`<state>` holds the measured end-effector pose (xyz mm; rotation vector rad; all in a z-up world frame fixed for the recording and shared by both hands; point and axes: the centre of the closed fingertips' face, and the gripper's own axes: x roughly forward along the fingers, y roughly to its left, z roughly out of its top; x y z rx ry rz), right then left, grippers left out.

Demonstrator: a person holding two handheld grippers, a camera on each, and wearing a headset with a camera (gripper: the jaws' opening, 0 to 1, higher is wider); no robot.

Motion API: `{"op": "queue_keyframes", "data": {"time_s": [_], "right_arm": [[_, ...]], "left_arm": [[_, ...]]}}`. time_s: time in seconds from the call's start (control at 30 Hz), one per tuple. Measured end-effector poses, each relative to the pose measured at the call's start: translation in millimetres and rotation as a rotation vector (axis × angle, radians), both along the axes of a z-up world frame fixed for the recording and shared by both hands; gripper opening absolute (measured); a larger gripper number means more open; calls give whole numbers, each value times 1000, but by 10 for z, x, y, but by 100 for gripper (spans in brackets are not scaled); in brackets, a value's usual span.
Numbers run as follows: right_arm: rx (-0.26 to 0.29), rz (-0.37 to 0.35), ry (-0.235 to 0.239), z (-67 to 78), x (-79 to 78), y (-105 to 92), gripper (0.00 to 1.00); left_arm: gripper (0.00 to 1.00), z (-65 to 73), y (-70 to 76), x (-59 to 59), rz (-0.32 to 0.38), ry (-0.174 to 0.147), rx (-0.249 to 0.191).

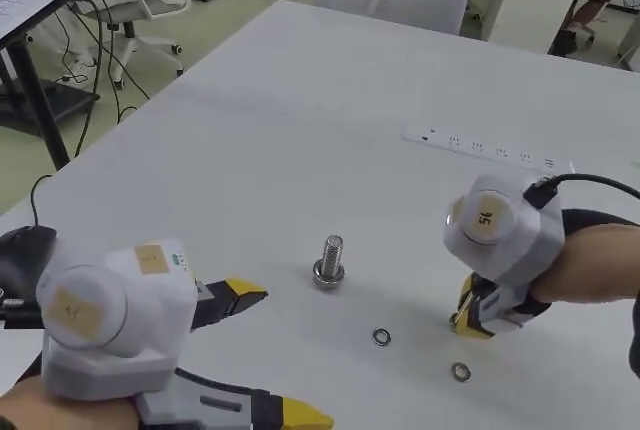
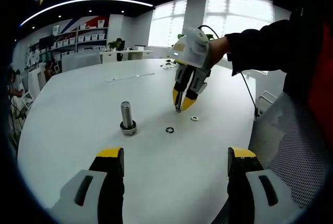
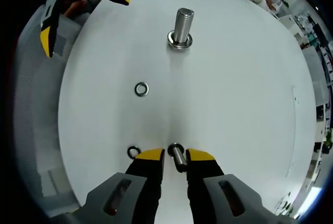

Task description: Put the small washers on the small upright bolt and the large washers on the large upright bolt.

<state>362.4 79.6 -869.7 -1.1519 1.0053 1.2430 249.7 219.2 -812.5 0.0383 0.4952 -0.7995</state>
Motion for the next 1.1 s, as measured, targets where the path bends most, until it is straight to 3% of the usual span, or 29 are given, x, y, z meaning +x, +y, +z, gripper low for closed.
{"op": "queue_keyframes", "data": {"time_s": [0.7,1.1], "right_arm": [[-6,-38,-11,82,27,-203,21],[1,-61,-3,129,-84,-311,22]], "left_arm": [[82,25,-24,6,-8,-7,-1],[82,45,-45,13,-18,-10,0]]}}
